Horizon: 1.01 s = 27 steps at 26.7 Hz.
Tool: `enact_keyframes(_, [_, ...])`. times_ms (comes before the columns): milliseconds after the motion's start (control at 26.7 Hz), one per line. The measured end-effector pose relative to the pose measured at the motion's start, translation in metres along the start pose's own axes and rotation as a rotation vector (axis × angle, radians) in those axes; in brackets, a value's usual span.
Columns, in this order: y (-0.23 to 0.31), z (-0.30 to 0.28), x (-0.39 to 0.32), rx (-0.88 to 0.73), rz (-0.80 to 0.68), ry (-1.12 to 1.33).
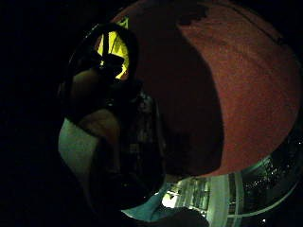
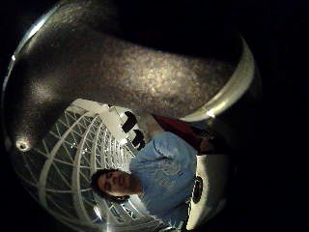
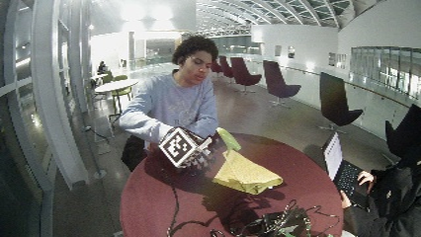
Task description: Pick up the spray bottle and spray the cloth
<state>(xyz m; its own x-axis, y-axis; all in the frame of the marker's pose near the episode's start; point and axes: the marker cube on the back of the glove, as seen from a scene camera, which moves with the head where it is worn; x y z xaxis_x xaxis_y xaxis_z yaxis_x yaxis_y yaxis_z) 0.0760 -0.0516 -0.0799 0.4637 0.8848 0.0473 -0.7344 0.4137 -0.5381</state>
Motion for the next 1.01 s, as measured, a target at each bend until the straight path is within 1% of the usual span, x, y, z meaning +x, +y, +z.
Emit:
enact_keyframes(750, [-0.001,0.008,-0.001,-0.027,0.032,0.044])
enact_keyframes(1012, [0.005,0.016,-0.010,-0.024,-0.011,0.008])
